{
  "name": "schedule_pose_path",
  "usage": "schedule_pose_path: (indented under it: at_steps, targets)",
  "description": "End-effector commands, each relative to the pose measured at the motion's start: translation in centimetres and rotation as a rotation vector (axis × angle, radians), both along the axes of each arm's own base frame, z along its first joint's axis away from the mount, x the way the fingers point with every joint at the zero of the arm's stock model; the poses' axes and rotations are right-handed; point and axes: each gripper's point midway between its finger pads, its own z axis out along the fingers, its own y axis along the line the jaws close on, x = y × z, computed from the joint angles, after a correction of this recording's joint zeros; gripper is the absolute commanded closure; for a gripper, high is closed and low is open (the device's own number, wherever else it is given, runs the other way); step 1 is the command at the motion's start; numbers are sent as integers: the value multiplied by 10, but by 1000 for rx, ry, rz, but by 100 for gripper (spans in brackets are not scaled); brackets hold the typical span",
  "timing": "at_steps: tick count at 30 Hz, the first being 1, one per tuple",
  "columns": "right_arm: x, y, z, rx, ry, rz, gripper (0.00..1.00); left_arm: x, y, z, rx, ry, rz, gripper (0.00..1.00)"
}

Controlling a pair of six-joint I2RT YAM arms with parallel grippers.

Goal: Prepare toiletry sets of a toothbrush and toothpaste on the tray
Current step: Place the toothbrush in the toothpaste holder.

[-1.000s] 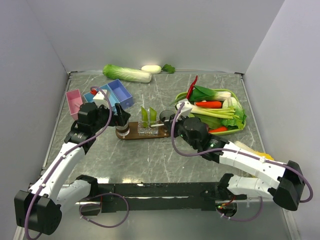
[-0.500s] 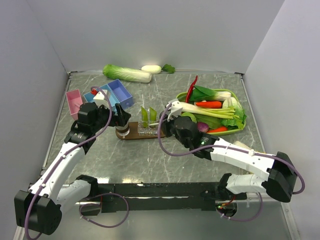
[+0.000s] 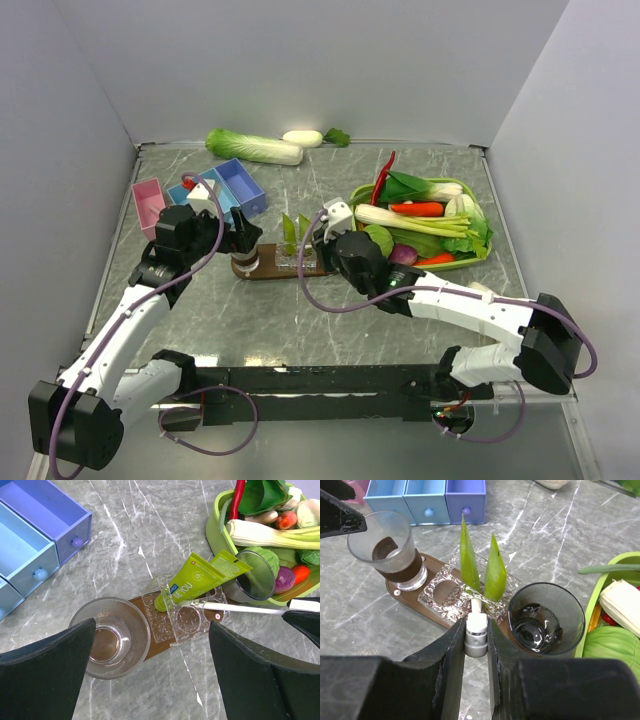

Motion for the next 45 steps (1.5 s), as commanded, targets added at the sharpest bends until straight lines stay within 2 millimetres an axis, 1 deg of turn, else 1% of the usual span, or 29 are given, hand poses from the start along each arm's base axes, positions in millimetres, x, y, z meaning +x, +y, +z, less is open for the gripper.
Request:
schedule_pose_path:
  at_steps: [1, 12, 13, 19, 30, 37, 39, 42, 45]
  targets:
    - [8, 15, 34, 42, -81, -1, 100, 3, -4, 29, -32, -75, -18, 1]
    - [8, 25, 28, -36, -105, 4, 100, 3, -6, 29, -36, -73, -28, 1]
    - [8, 27, 25, -46, -102, 6, 100, 3, -6, 30, -37, -74, -29, 1]
    - [8, 34, 18, -67, -99, 12, 100, 3, -6, 29, -37, -73, -30, 1]
    - [9, 40, 10, -140, -121, 24, 100, 3, -7, 28, -39, -67, -36, 1]
    - [8, 46, 2, -175, -127, 29, 98, 4, -8, 26, -39, -62, -40, 1]
    - [9, 45, 1, -181, -127, 29, 97, 3, -8, 26, -41, -60, -41, 1]
    - [9, 47, 0, -186, -130, 30, 91, 3, -9, 25, -41, -58, -44, 1]
    - [8, 47, 1, -185, -132, 32, 83, 3, -9, 25, -41, -58, -44, 1]
